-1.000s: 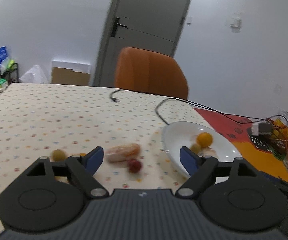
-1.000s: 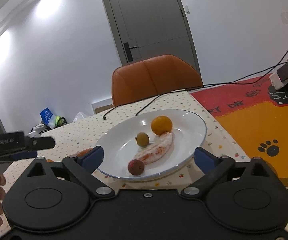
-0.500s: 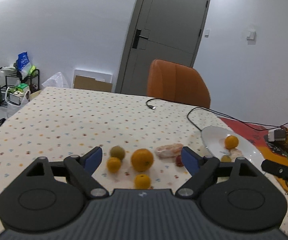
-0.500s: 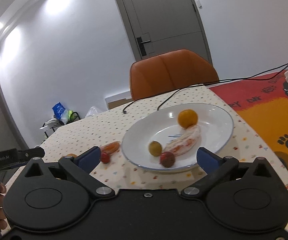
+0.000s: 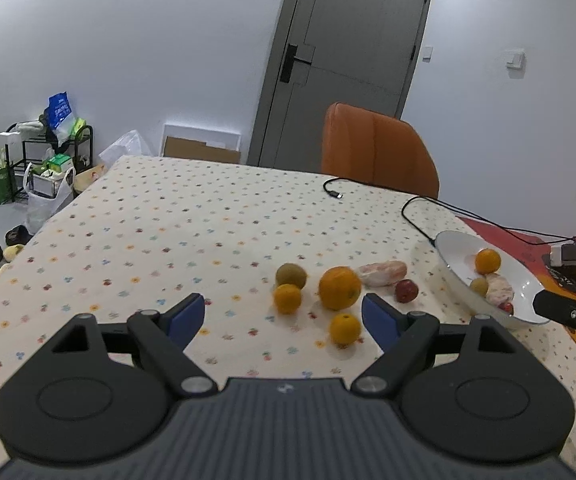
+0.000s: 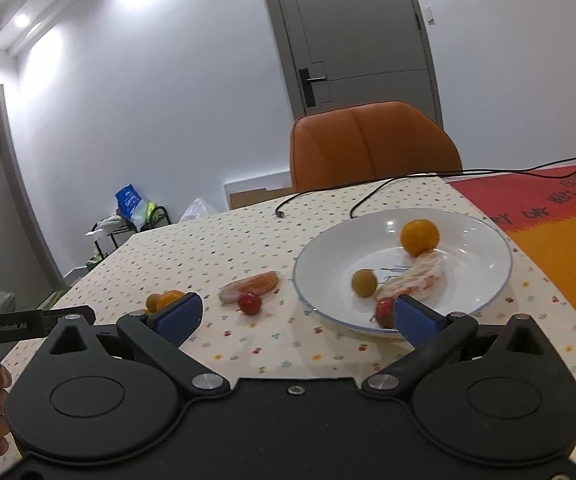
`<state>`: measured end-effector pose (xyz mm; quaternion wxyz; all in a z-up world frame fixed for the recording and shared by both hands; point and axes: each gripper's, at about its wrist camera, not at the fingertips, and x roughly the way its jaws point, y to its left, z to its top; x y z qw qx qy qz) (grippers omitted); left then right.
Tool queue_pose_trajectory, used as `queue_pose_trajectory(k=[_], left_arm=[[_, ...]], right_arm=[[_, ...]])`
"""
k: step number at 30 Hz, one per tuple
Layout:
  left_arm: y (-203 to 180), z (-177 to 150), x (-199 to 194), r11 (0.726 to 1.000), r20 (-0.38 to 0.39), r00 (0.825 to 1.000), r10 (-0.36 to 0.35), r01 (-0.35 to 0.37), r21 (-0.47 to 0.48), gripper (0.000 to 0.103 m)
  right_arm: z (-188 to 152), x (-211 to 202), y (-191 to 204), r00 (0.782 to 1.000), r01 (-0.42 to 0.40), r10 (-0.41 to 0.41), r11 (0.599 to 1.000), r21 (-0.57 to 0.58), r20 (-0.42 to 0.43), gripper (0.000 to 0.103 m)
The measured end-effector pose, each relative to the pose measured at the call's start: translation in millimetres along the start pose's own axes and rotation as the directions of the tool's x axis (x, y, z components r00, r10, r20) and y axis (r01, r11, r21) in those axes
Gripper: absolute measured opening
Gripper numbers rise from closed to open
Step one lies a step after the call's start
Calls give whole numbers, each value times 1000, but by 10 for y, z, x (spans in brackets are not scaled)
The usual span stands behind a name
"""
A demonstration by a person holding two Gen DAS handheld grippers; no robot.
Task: Organize fruits
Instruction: 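Withdraw both tools from the plate toward the remaining fruit, then close the right tool on the small red apple while the left tool grasps a small mandarin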
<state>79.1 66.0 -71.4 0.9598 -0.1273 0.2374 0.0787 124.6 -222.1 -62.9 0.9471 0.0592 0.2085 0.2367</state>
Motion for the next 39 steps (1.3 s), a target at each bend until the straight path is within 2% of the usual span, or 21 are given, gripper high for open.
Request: queue_pose_trajectory(k=[10, 15, 19, 24, 28, 31, 35, 39], left_arm=[[69, -13, 16, 1000, -16, 1000, -9, 10, 21, 83], [80, -8, 92, 1000, -30, 1000, -5, 5, 16, 76], [74, -1, 167, 1000, -46, 999, -14, 15, 10, 64], [74, 8, 276, 1000, -64, 998, -15, 16, 9, 54], [76, 23, 408, 1000, -97, 995, -17, 17, -3, 46], [77, 54, 489, 1000, -106, 994, -19, 18, -5, 44], [78, 76, 577, 1000, -125, 992, -20, 17, -19, 43], [37, 93, 676, 1000, -144, 989, -24, 21, -21, 42]], right_arm=[[-26, 134, 235, 997, -38, 35, 998, -57, -62, 103], [-90, 162, 335, 995, -69, 62, 993, -94, -74, 103], [-95, 226, 392, 993, -81, 70, 990, -115, -92, 101], [-79, 304, 382, 992, -83, 70, 989, -121, -105, 91], [-67, 434, 312, 987, -80, 65, 992, -98, -149, 75], [-49, 501, 314, 986, -79, 60, 991, -113, -157, 74], [-28, 612, 335, 981, -85, 62, 989, -117, -184, 66], [-14, 729, 370, 977, -90, 64, 989, -121, -202, 62]])
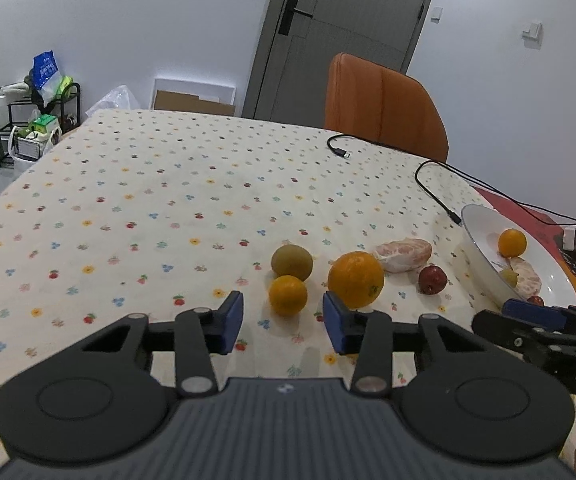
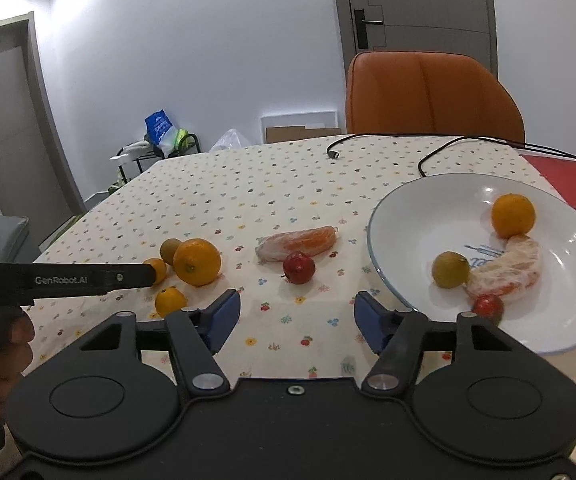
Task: Organize fruits
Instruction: 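Close the right tool on the small red apple while the left tool grasps a small mandarin, then carry the apple and mandarin into the white plate and open both tools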
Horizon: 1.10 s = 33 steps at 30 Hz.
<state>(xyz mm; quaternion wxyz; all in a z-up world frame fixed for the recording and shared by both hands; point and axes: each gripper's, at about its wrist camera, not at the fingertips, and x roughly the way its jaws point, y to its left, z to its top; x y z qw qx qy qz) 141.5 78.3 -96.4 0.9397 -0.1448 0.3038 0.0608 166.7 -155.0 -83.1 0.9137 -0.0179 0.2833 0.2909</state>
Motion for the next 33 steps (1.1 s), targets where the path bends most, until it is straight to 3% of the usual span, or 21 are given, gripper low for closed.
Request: queue_pose_trajectory(k=[9, 24, 29, 33], left_arm=[[-2, 89, 171, 1000, -34, 999, -10, 10, 7, 22], [173, 226, 109, 999, -2, 999, -34, 34, -43, 21], [191, 260, 119, 997, -1, 999, -41, 40, -69, 21], [140, 303, 62, 997, 21, 999, -50, 51, -55, 21]], right_arm=[[100, 203, 0, 1000, 11, -11, 1000, -8, -15, 56], [224, 476, 166, 998, 48, -51, 997, -65, -39, 45], [219, 608, 231, 994, 78, -84, 993, -86, -64, 22], [220, 561, 279, 997, 53, -57, 994, -98, -44, 22]])
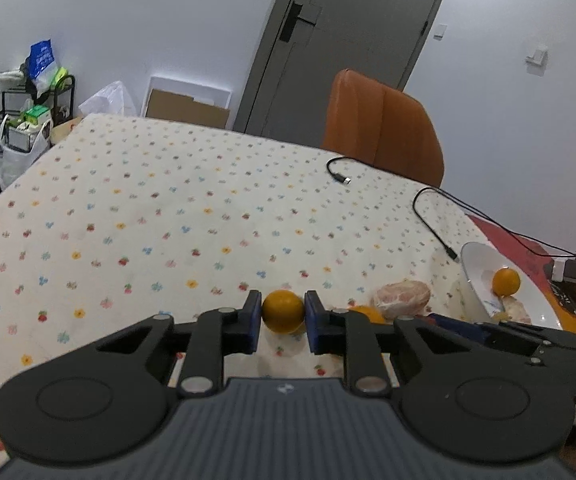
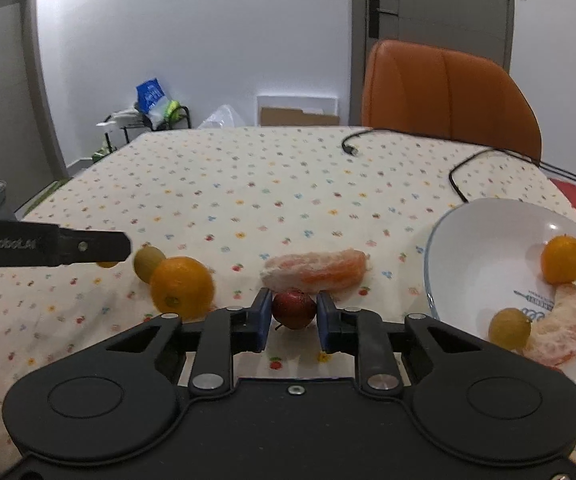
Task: Organize fruits
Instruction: 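Carry the apple and mandarin into the white plate and open both tools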
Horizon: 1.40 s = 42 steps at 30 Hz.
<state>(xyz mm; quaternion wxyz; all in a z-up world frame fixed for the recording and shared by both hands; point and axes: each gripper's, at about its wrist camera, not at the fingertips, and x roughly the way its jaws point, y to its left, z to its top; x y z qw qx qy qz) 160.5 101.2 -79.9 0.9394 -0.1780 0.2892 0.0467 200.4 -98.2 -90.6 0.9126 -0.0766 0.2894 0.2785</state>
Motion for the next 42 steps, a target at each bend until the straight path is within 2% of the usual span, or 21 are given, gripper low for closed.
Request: queue_pose_trajectory(k=[5, 16, 27, 42], left_arm=[[-77, 21, -6, 1000, 13, 1000, -7, 7, 8, 21], [-562, 29, 96, 995, 12, 997, -78, 77, 71, 21], [-1184, -42, 239, 979, -16, 990, -138, 139, 149, 21], [-1745, -117, 450, 964, -54, 990, -128, 138, 229, 21]], right_arm=[[19, -147, -80, 999, -19, 18, 999, 26, 42, 22], [-18, -560, -537, 989, 32, -48, 993, 117, 138, 22], [-211, -823, -1101, 981, 86, -118, 976, 201, 155, 22], [-445, -1010, -1615, 973, 86, -144, 951, 297, 182, 22]])
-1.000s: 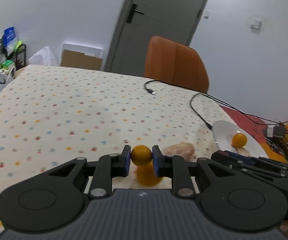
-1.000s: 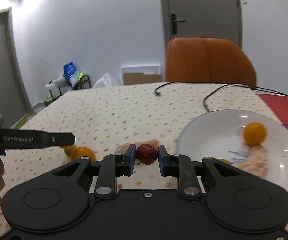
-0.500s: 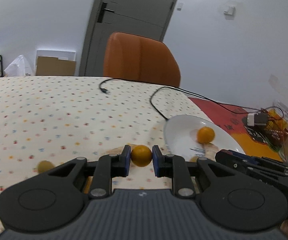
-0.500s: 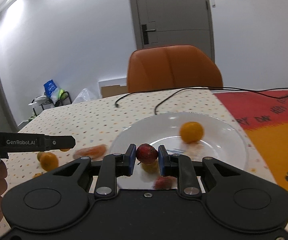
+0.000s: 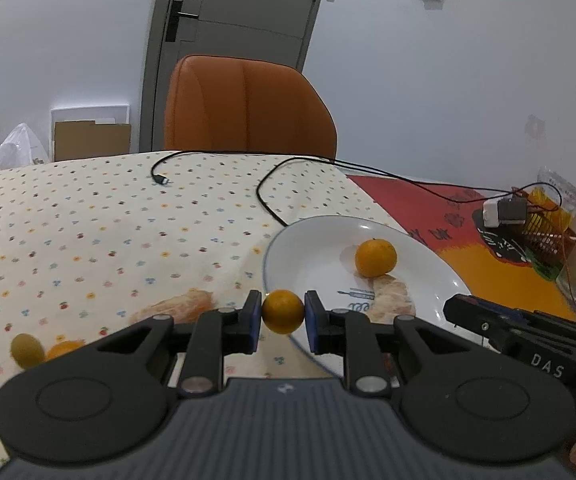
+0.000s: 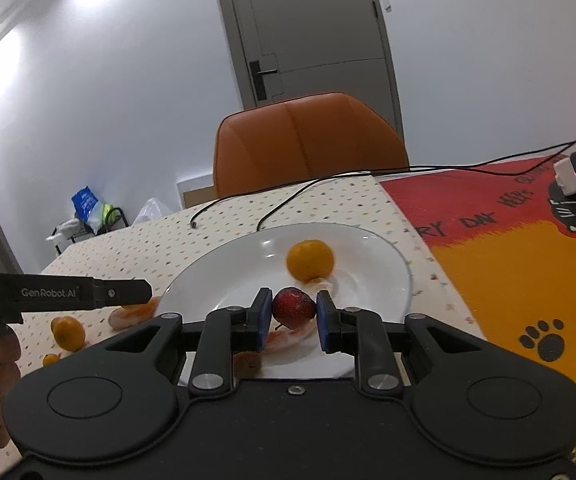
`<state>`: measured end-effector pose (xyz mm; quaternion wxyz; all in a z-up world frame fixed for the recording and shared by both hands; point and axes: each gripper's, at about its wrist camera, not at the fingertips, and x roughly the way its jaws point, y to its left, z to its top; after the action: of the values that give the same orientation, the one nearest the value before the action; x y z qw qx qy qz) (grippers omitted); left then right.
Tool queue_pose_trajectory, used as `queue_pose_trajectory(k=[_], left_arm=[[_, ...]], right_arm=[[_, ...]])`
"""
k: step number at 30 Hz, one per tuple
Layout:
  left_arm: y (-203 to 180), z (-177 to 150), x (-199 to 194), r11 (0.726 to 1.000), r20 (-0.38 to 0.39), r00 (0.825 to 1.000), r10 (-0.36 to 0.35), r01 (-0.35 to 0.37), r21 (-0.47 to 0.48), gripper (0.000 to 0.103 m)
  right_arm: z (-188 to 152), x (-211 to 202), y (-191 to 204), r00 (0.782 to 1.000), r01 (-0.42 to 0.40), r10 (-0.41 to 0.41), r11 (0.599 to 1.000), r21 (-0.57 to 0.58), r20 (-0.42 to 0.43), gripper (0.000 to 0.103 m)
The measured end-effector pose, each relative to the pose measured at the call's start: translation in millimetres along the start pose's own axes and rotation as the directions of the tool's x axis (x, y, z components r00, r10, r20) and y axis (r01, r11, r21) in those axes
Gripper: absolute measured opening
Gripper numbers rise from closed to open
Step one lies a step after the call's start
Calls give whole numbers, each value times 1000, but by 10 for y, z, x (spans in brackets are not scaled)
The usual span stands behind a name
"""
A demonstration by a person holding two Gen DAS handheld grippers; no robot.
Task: Organize fruits
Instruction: 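Carry the apple and mandarin into the white plate and open both tools, then move both tools back from the plate toward the loose fruit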
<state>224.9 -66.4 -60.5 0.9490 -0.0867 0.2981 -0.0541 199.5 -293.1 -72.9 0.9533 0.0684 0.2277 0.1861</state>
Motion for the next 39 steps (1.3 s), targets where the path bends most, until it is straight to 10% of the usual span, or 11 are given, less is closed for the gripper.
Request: queue_pose_trajectory(k=[15, 19, 22, 39], left_arm=[[-398, 167, 361, 998, -23, 1000, 18, -17, 60, 21], [-457, 222, 462, 997, -7, 999, 41, -41, 58, 26], [-403, 271, 482, 998, -15, 998, 67, -67, 13, 26], [326, 186, -195, 948, 53, 953, 298, -288, -138, 78]], right_arm=[[45, 64, -376, 997, -83, 82, 995, 58, 13, 22], [79, 143, -408, 996, -89, 89, 994, 63, -1, 63], [103, 202, -406, 995, -104, 104, 994, 41, -7, 63], [237, 257, -32, 988, -147, 141, 984, -99, -65, 85]])
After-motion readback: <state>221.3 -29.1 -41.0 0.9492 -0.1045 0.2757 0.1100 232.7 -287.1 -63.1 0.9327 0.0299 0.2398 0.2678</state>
